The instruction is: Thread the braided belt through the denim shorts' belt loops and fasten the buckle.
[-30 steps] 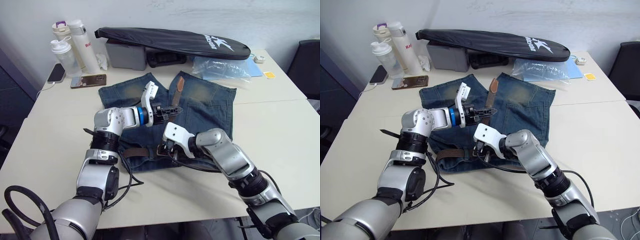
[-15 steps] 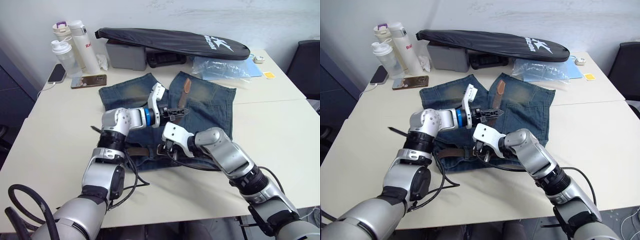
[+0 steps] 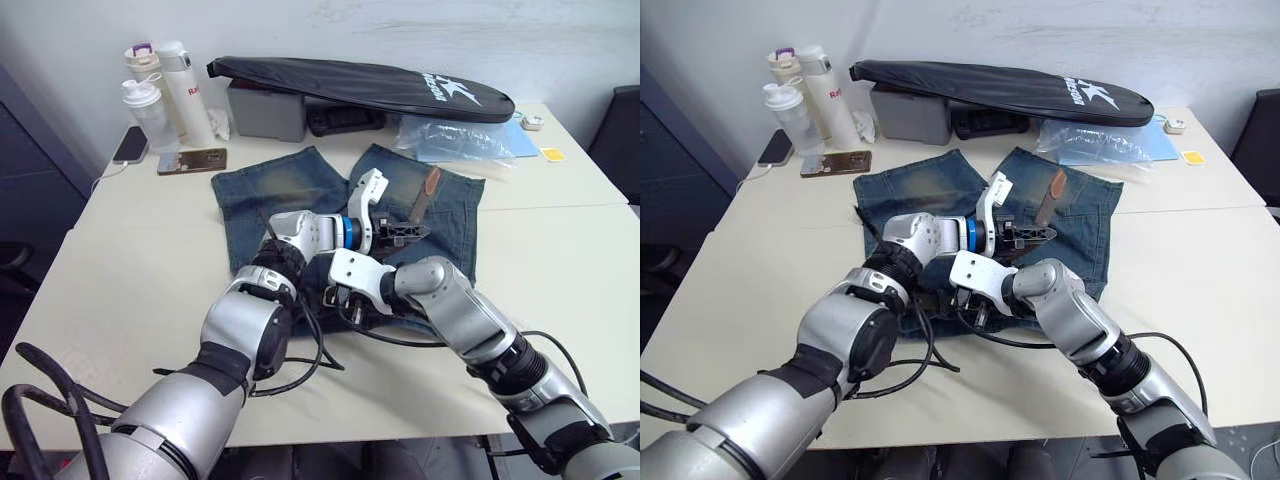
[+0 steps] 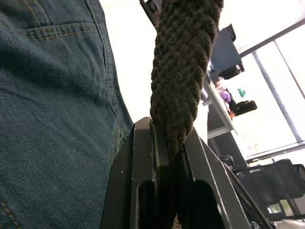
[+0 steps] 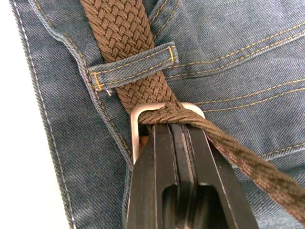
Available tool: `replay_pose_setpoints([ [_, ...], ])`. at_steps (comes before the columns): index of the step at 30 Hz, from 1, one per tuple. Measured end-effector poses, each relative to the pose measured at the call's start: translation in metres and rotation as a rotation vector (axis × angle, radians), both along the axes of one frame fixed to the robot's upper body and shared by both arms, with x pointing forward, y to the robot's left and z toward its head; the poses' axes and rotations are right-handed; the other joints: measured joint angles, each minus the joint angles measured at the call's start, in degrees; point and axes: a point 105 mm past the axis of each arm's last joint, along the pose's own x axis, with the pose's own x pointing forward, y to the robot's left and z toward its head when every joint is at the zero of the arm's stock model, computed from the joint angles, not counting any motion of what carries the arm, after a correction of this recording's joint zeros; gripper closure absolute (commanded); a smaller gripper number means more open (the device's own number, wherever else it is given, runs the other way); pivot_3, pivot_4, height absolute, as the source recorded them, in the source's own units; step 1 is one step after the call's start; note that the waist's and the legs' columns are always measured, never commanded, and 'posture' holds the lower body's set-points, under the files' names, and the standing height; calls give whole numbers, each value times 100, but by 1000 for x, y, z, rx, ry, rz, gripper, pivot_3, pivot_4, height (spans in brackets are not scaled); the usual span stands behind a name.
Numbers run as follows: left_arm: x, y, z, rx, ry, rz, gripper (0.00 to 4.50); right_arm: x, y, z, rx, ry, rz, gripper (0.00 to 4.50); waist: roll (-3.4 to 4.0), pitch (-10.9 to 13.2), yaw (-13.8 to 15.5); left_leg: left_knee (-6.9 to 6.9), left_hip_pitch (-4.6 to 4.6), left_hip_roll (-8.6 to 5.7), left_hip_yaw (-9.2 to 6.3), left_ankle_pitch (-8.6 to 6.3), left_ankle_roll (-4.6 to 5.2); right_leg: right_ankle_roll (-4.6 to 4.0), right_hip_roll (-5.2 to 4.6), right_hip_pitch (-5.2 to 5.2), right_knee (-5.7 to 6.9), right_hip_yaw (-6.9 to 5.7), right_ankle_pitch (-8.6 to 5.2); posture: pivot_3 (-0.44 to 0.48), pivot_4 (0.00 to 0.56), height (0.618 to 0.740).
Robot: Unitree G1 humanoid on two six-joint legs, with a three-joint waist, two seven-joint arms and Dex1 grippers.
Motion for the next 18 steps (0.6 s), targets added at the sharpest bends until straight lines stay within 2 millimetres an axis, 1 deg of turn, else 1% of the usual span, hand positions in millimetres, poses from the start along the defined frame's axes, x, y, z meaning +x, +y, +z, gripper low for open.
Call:
replay_pose_setpoints([
  [5, 0, -4, 0, 3, 9, -2, 4500, 0, -1, 0, -3, -4, -1, 4475, 3, 1, 1, 1, -6, -5, -32, 2, 3, 0, -5, 4, -1, -34, 0, 0, 150, 740],
  [11, -3, -4, 2, -34, 51, -24, 4500, 0, -1, 0, -3, -6, 2, 4475, 8, 1, 1, 1, -14, -8, -53, 7, 2, 0, -11, 8, 1, -69, 0, 0, 150, 740],
  [18, 1, 7, 3, -42, 75, -6, 4500, 0, 2, 1, 2, -7, 19, 4475, 9, 1, -23, 0, -27, -4, -50, 12, -5, 0, -13, 10, 17, -93, 0, 0, 150, 740],
])
